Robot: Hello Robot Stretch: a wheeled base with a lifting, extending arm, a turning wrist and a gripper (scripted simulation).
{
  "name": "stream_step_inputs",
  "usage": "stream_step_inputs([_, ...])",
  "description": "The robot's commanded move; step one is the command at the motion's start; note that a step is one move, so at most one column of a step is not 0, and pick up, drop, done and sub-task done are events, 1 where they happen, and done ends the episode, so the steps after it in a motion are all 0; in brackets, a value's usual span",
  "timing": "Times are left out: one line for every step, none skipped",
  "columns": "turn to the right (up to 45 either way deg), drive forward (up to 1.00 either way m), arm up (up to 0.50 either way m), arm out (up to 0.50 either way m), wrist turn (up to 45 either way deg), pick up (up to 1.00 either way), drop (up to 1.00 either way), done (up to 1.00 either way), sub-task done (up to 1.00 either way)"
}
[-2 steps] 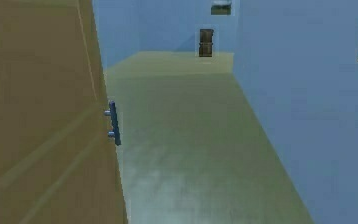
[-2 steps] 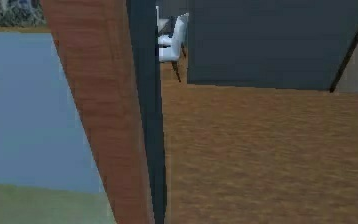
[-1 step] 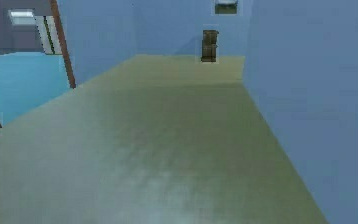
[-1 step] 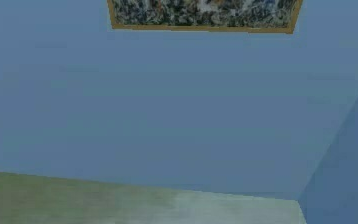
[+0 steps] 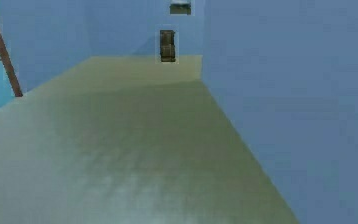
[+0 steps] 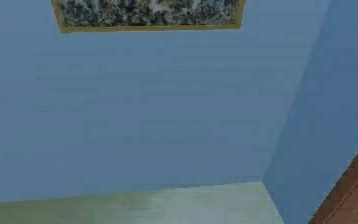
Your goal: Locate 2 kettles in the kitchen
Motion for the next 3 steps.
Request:
stream_step_inputs([0.0, 0.15, 0.0, 0.0, 0.0, 0.0, 0.0, 0.0, 0.0])
stream_step_inputs([-42.0, 0.0, 0.0, 0.0, 0.0, 0.0, 0.0, 0.0, 0.0])
stream_step_inputs([0.0, 0.3, 0.0, 0.0, 0.0, 0.0, 0.0, 0.0, 0.0])
